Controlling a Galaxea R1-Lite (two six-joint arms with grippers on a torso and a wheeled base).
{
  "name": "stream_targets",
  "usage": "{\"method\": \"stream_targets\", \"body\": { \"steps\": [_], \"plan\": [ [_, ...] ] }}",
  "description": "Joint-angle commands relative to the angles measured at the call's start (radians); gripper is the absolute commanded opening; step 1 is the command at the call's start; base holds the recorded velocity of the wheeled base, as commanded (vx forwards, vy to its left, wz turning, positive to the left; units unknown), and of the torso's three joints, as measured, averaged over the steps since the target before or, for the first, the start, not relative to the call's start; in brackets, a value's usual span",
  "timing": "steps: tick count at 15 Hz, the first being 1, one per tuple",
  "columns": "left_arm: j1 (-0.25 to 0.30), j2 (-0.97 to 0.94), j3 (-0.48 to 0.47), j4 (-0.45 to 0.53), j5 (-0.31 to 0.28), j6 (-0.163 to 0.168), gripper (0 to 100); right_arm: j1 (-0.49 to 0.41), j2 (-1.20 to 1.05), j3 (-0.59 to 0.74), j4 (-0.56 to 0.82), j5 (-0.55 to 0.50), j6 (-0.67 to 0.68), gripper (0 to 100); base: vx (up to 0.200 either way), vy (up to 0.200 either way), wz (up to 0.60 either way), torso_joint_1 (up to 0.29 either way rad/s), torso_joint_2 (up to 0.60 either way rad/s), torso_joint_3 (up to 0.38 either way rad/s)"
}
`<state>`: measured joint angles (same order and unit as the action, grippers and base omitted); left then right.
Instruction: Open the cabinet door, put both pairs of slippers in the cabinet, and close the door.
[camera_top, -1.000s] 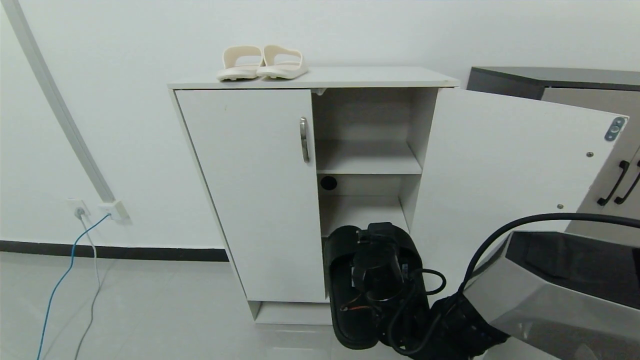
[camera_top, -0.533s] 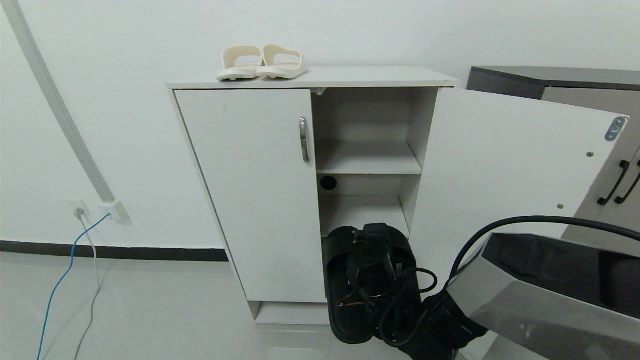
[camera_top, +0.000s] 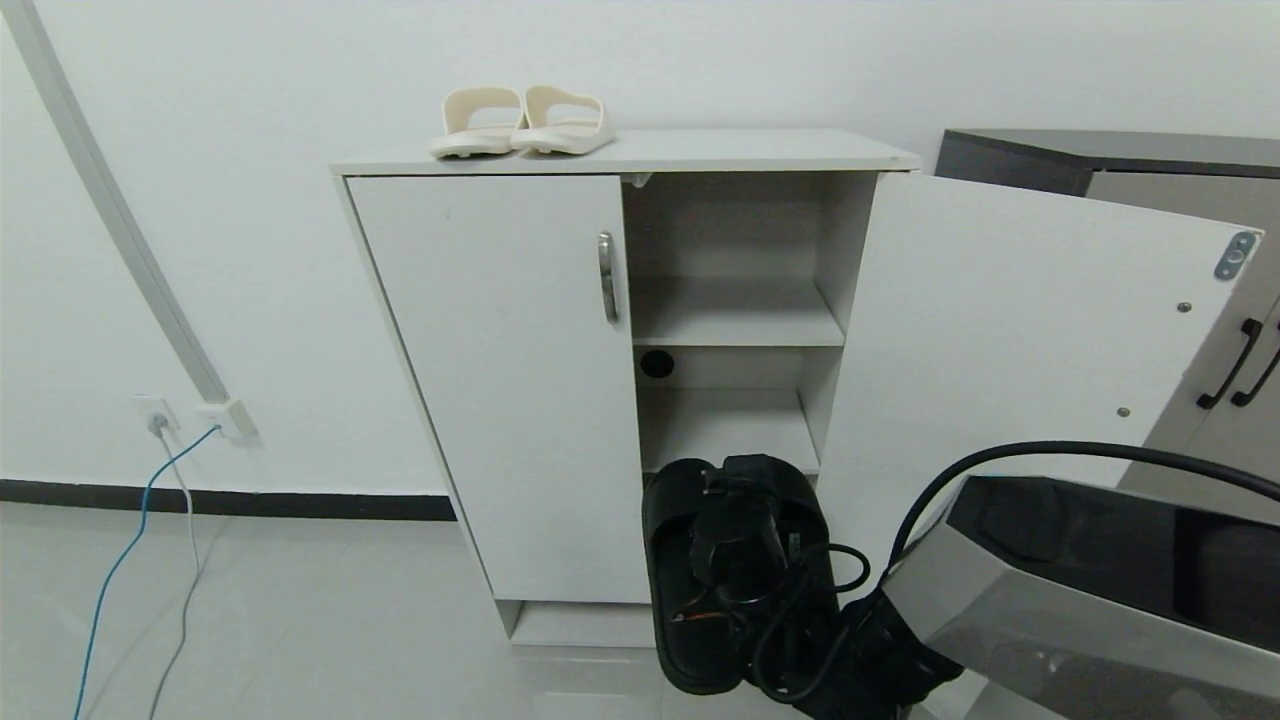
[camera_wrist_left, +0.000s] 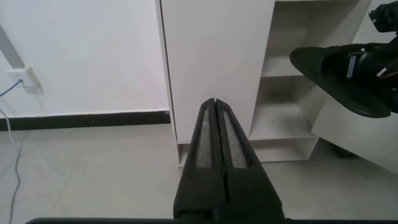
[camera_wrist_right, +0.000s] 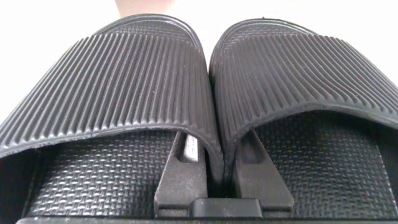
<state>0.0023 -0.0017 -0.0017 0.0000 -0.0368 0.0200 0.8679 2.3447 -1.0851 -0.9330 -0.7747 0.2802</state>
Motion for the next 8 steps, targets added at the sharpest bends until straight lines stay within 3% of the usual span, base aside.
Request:
{"method": "stream_targets", "body": {
  "steps": [1, 8],
  "plan": [
    [0.001, 0.002, 0.0, 0.0, 0.0, 0.0, 0, 0.0, 0.002, 0.001, 0.0, 0.0, 0.001, 0, 0.0, 0.0, 0.0, 0.002, 0.0, -0.124],
    [0.001, 0.002, 0.0, 0.0, 0.0, 0.0, 0, -0.001, 0.028, 0.004, -0.013, 0.0, 0.001, 0, 0.0, 0.0, 0.0, 0.002, 0.0, -0.185]
  ]
}}
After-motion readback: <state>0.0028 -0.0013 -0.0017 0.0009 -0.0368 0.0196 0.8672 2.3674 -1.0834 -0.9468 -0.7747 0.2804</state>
